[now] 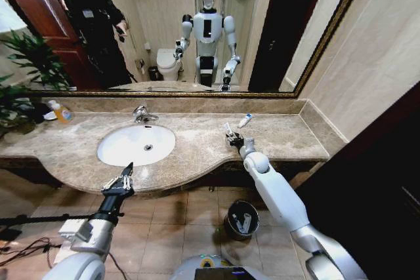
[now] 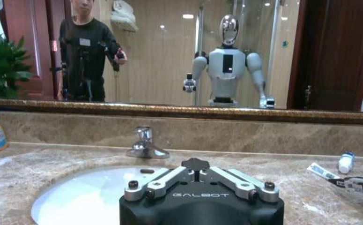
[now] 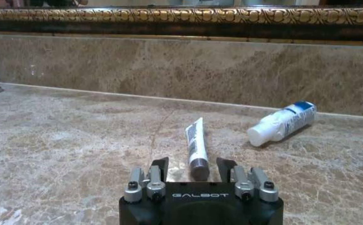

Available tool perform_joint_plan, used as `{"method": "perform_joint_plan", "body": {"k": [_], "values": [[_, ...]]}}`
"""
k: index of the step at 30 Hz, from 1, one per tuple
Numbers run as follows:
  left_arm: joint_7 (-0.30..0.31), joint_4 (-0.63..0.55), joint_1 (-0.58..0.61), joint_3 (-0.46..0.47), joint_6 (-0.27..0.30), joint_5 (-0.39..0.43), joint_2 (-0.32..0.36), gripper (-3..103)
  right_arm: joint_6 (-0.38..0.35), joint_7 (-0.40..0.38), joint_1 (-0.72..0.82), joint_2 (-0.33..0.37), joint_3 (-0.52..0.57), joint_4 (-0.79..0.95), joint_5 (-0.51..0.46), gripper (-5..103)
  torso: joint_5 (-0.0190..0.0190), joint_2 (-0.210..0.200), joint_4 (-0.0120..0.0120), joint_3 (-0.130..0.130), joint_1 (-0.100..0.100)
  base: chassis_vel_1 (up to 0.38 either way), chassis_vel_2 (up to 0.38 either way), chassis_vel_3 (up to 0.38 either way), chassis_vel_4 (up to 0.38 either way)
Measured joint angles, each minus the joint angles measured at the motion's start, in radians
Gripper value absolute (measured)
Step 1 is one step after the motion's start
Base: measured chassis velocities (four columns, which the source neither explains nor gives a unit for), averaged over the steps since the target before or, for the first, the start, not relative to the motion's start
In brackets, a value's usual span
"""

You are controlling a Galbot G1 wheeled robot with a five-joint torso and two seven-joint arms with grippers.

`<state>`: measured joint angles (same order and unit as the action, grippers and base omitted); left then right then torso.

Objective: Pick up the trash from the sink and place it in the trash bin.

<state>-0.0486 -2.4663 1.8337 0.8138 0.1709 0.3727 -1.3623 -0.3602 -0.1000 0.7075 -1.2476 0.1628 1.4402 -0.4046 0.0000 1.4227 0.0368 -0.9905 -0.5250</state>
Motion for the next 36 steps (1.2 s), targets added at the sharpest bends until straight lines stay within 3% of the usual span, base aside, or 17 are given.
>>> {"method": "perform_joint_plan", "body": {"k": [12,16,22,36], "values": [[0.0,0.0,0.0,0.0,0.0,0.0,0.0,0,0.009,0.015,0.001,-0.005,0.005,-0.018,0.029,51,0.0,0.0,0.0,0.0,0.0,0.0,0.0,0.0,0.0],[0.0,0.0,0.0,0.0,0.0,0.0,0.0,0,0.013,0.015,0.001,-0.008,0.006,-0.025,0.031,44,0.0001,0.0,0.0,0.0,0.0,0.0,0.0,0.0,0.0],[0.0,0.0,0.0,0.0,0.0,0.0,0.0,0,0.022,0.013,0.004,-0.011,0.009,-0.03,0.035,19,0.0,0.0,0.0,0.0,0.0,0.0,0.0,0.0,0.0],[0.0,0.0,0.0,0.0,0.0,0.0,0.0,0,0.022,-0.007,0.01,-0.012,0.008,0.003,0.034,16,0.0,0.0,0.0001,0.0,0.0,0.0,0.0,0.0,0.0]]}}
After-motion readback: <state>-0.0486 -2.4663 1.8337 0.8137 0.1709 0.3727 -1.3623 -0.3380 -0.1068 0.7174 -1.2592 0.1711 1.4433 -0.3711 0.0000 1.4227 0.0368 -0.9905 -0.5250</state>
